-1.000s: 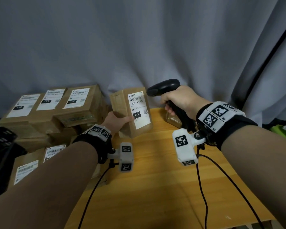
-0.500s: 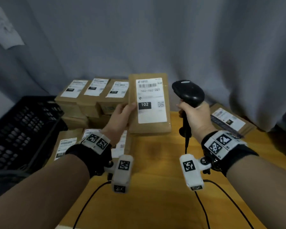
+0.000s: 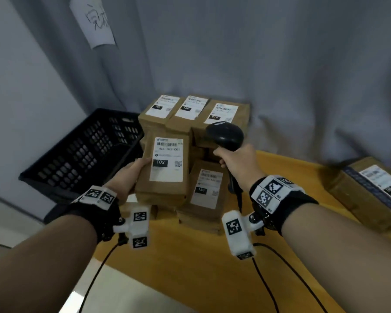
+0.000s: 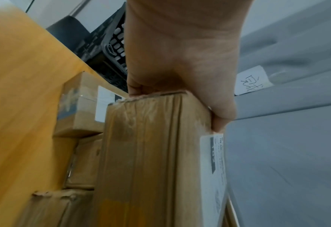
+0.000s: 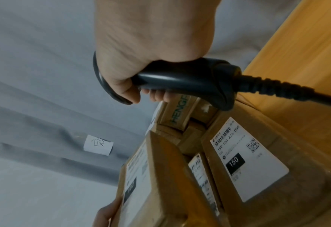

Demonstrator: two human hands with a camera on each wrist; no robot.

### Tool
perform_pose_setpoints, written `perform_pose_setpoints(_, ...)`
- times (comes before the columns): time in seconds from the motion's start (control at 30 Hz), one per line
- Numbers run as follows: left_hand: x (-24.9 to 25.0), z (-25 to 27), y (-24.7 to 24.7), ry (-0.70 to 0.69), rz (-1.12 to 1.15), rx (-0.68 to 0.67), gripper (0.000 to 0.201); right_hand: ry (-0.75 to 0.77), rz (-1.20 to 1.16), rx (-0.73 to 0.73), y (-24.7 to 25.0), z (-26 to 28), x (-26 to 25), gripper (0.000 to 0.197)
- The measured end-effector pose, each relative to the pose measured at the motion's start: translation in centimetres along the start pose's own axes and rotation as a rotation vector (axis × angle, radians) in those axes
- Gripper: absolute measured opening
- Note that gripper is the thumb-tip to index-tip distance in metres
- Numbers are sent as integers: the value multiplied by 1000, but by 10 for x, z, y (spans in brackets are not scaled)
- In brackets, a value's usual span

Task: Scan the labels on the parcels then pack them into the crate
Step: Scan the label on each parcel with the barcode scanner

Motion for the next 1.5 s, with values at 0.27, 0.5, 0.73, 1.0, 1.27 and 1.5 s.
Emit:
perform_pose_setpoints(0.27, 3, -27, -29, -110, -588, 224, 71, -92, 108, -16, -1, -6, 18, 8)
perform_pose_setpoints(0.5, 59, -15, -81, -462, -472, 212, 51, -90, 104, 54, 55, -6, 23, 9)
perform_pose_setpoints(0.73, 86, 19, -203, -556, -401, -21, 42, -153, 19, 268, 171, 3, 41, 7)
perform_pose_setpoints(1.0, 103, 47, -377, -585, -544, -302, 41, -187, 138, 511, 351, 35, 62, 9)
perform_pose_setpoints(1.27, 67, 48, -509, -378, -729, -499, 56, -272, 431, 254, 443, 34, 132, 25)
perform_pose_setpoints(1.5, 7, 22, -555, -119, -592, -559, 63, -397, 628, 197, 462, 4, 196, 76)
Point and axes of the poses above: each hand's wrist, its own z-axis away from the middle knuckle, its own y-axis out of the back of the hand, x = y × z, the point moved 3 cm from there along -z, towards the middle knuckle, and after that the axes turned 4 degrees about -x, right-handed, at the moved point
